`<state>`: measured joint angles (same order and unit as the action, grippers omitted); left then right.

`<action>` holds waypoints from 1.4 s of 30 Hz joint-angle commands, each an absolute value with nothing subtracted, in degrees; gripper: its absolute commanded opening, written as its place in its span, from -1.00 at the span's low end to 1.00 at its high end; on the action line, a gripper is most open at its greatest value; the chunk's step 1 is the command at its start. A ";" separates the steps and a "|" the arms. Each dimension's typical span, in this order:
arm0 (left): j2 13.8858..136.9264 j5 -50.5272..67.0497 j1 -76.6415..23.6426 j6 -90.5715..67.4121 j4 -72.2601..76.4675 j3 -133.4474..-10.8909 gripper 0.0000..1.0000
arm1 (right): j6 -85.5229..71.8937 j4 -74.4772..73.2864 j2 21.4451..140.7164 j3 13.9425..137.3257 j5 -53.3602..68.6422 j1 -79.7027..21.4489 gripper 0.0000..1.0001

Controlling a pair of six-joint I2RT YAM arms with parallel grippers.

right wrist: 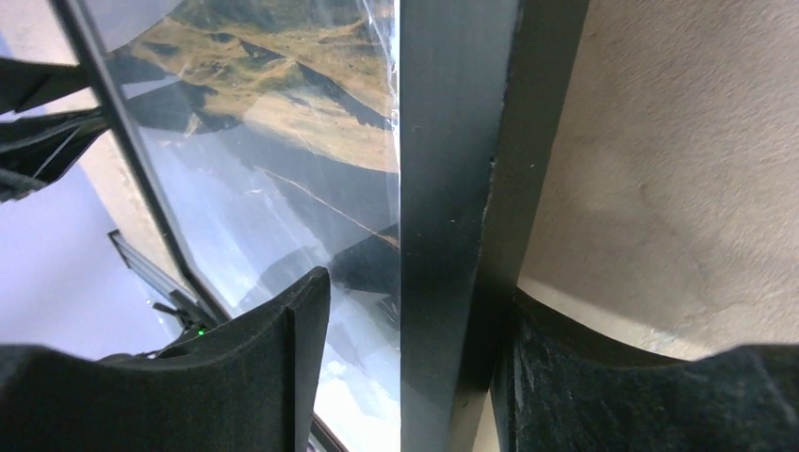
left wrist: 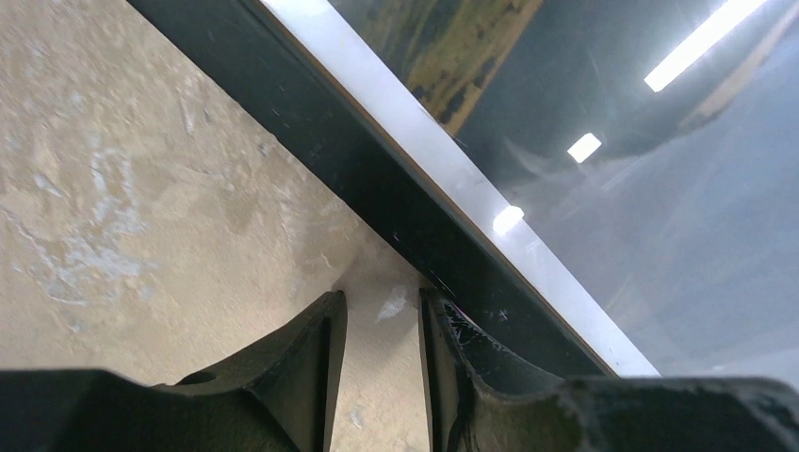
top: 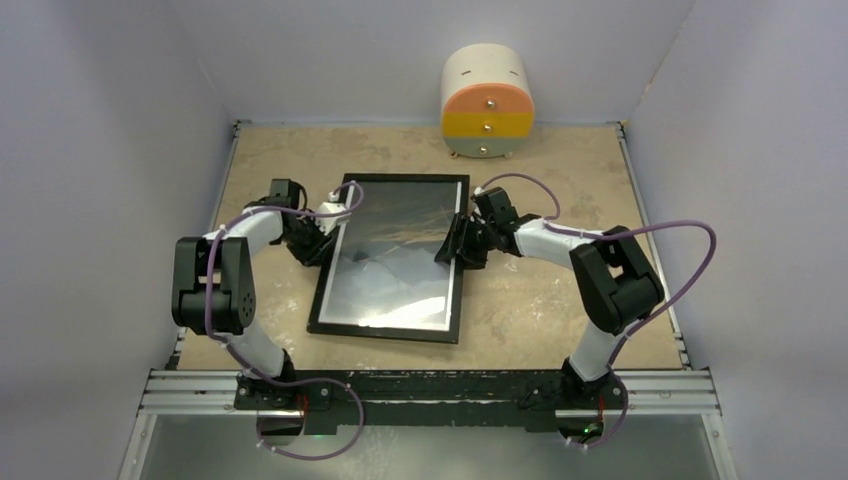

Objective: Put the photo into the frame

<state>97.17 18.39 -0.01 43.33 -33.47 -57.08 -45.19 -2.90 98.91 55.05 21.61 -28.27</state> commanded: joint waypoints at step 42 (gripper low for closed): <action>87.10 27.37 2.94 32.90 -36.17 -64.85 0.39 | -33.76 -14.72 79.75 54.98 -16.32 -25.88 0.98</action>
<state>89.54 21.69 -0.91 42.06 -43.70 -61.21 -36.14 -16.97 88.66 56.95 -4.10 -27.49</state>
